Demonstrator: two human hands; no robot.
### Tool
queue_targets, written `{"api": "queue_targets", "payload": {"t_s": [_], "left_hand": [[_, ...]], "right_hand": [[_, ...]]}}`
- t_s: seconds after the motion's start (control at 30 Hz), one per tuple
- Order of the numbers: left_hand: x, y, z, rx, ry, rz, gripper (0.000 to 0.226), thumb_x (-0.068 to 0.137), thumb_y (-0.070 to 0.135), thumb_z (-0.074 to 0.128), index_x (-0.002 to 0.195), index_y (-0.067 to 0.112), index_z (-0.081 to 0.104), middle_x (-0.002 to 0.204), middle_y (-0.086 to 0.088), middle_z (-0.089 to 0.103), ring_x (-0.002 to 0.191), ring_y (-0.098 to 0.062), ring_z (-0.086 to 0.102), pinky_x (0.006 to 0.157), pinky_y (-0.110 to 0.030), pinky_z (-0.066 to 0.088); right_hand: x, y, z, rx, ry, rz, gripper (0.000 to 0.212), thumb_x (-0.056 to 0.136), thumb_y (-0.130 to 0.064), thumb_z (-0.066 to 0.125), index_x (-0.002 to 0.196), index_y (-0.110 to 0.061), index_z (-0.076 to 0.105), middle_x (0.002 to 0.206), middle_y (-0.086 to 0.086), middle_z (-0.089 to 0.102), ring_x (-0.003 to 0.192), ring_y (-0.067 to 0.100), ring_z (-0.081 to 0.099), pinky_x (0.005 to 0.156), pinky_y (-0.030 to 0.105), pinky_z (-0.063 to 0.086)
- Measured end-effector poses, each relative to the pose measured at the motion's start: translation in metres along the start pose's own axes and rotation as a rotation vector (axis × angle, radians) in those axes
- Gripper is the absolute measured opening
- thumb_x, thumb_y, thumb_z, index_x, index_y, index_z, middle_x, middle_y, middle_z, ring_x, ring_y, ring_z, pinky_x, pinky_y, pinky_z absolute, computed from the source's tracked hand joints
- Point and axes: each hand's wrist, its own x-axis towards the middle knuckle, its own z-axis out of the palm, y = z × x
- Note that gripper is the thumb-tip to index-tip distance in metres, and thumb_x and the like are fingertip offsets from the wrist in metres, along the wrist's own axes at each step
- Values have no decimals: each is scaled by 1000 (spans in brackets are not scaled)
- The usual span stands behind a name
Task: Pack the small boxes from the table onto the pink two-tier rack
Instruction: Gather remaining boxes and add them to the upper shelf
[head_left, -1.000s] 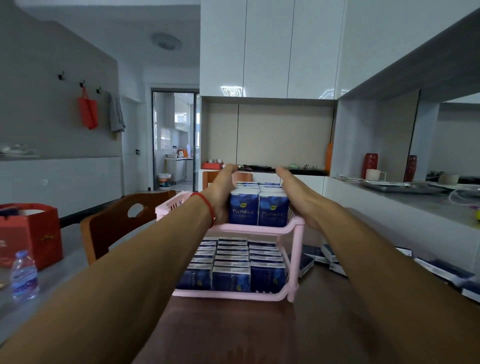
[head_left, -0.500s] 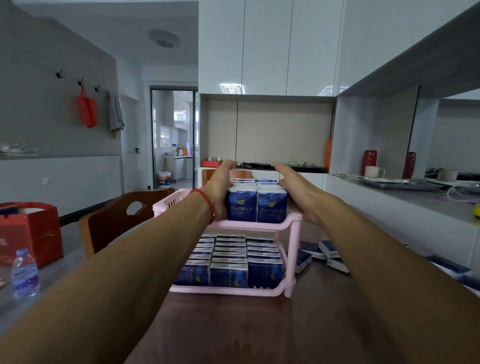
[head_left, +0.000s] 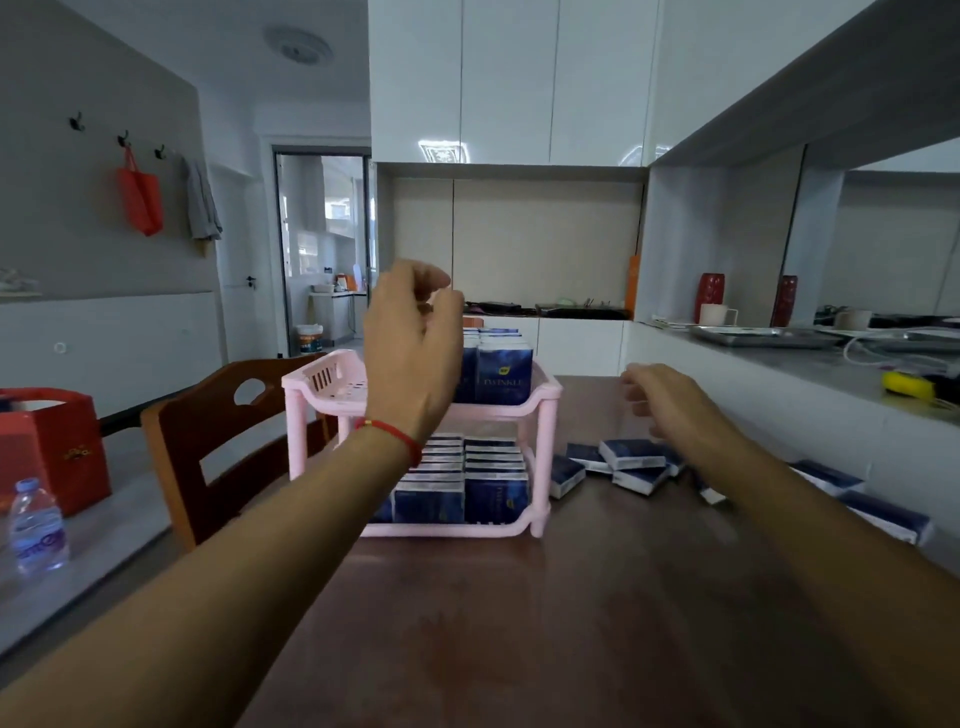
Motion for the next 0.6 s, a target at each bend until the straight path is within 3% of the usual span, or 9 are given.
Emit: {"api": "queue_targets", "payload": {"t_s": [0.1, 0.2, 0.27, 0.37, 0.47, 0.6], "left_hand": [[-55, 27, 18, 29, -132, 239, 13, 86, 16, 53, 98, 13, 55, 99, -5, 55, 94, -23, 55, 81, -40, 52], [-112, 37, 59, 114, -516, 347, 24, 78, 12, 60, 102, 16, 57, 103, 0, 54, 96, -17, 50, 83, -32, 46], [-140, 35, 86, 170, -720, 393, 32, 74, 15, 61, 106, 17, 58, 108, -2, 55, 101, -20, 51, 87, -36, 45], [-167, 36, 132, 232, -922, 303, 50, 81, 24, 63, 130, 17, 52, 128, -4, 54, 120, -24, 48, 100, -38, 41], [-179, 29, 167, 302, -1026, 240, 61, 89, 32, 62, 143, 19, 39, 134, -5, 51, 126, -24, 43, 103, -35, 38], [-188, 14, 191, 312, -996, 227, 55, 92, 34, 59, 142, 20, 41, 132, -5, 52, 124, -22, 42, 102, -32, 35]], "right_hand": [[-28, 46, -30, -260, 27, -34, 19, 97, -29, 57, 113, -21, 64, 105, -2, 62, 92, 17, 57, 79, 28, 41], [-50, 87, -60, -482, 31, 98, 21, 92, -26, 61, 109, -19, 70, 108, 5, 68, 98, 25, 62, 85, 33, 47], [-60, 110, -75, -577, 103, 58, 25, 85, -29, 60, 103, -17, 72, 109, 8, 71, 104, 30, 65, 88, 38, 51], [-71, 143, -111, -736, 215, 101, 26, 86, -23, 61, 108, -13, 71, 117, 14, 64, 109, 35, 63, 91, 41, 51], [-59, 170, -138, -718, 261, 252, 46, 91, -31, 66, 129, -9, 52, 130, 18, 42, 115, 41, 55, 98, 46, 47], [-31, 202, -153, -657, 252, 309, 62, 94, -36, 61, 145, -9, 37, 143, 22, 34, 125, 46, 47, 103, 48, 42]]}}
